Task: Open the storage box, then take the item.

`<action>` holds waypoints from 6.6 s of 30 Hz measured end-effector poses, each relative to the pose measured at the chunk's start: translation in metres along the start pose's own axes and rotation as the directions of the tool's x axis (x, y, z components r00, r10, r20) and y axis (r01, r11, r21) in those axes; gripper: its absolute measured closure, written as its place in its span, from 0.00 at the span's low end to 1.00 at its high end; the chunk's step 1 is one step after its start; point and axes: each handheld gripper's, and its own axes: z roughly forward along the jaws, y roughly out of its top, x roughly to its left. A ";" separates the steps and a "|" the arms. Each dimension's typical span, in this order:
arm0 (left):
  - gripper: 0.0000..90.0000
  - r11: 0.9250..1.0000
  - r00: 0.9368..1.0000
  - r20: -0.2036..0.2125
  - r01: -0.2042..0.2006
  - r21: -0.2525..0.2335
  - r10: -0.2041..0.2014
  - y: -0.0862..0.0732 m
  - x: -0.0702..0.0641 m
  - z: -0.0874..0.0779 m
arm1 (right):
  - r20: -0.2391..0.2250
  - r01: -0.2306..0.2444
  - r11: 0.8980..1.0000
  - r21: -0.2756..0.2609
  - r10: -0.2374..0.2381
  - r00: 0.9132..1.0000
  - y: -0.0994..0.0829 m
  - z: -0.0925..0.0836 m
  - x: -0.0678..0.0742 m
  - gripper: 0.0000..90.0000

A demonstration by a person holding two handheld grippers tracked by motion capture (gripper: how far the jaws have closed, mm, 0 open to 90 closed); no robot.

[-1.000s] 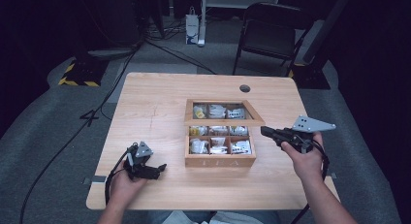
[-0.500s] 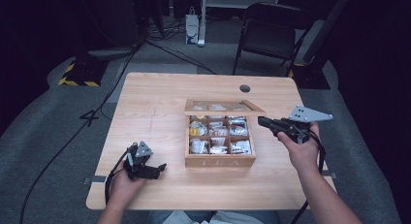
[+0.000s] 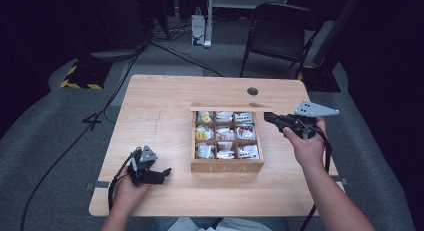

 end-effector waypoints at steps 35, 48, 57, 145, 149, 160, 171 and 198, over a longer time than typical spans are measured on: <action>0.23 0.999 0.998 0.068 -0.004 -0.040 0.006 0.010 0.011 -0.013 | 0.004 -0.011 1.000 0.019 0.011 1.000 0.010 0.002 -0.010 1.00; 0.27 0.983 0.980 0.189 -0.028 -0.180 0.063 0.040 -0.003 -0.037 | -0.004 -0.020 1.000 0.011 0.020 1.000 0.012 0.000 -0.012 1.00; 0.28 0.963 0.948 0.266 -0.112 -0.245 0.178 0.064 -0.014 -0.043 | -0.004 -0.022 1.000 0.016 0.022 1.000 0.012 -0.001 -0.012 1.00; 0.99 0.963 0.952 0.158 -0.269 0.031 0.261 0.163 -0.108 0.061 | -0.039 -0.040 0.999 0.019 0.041 0.998 0.016 -0.003 -0.015 1.00; 1.00 0.962 0.949 0.170 -0.272 0.025 0.264 0.163 -0.108 0.060 | -0.040 -0.040 0.999 0.019 0.041 0.998 0.016 -0.003 -0.015 1.00; 1.00 0.959 0.931 0.231 -0.269 -0.091 0.283 0.164 -0.104 0.035 | -0.040 -0.039 0.999 0.024 0.040 0.998 0.016 -0.003 -0.015 1.00; 1.00 0.948 0.917 0.254 -0.270 -0.170 0.307 0.168 -0.097 0.007 | -0.034 -0.034 0.999 0.034 0.036 0.999 0.018 -0.003 -0.015 1.00; 1.00 0.923 0.914 0.310 -0.144 -0.356 0.262 0.168 -0.074 -0.033 | -0.032 -0.034 0.999 0.040 0.036 0.999 0.019 -0.003 -0.015 1.00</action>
